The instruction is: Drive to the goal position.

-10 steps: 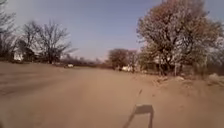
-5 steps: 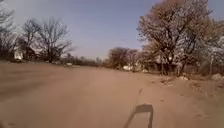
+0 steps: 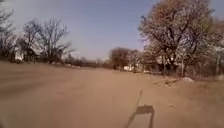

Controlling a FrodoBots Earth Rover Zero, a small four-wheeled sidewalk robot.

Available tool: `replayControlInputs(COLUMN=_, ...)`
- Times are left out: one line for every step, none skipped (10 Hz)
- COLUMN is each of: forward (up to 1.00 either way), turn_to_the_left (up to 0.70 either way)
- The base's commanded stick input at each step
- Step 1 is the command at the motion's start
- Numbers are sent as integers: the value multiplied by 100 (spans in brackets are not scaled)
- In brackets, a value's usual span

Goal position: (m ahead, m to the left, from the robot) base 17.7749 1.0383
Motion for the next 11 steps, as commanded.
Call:
replayControlInputs(forward=70, turn_to_the_left=0)
replayControlInputs(forward=70, turn_to_the_left=0)
replayControlInputs(forward=70, turn_to_the_left=0)
replayControlInputs(forward=70, turn_to_the_left=0)
replayControlInputs(forward=70, turn_to_the_left=0)
replayControlInputs(forward=70, turn_to_the_left=0)
replayControlInputs(forward=70, turn_to_the_left=0)
replayControlInputs(forward=70, turn_to_the_left=0)
replayControlInputs(forward=70, turn_to_the_left=0)
replayControlInputs(forward=70, turn_to_the_left=0)
replayControlInputs(forward=70, turn_to_the_left=0)
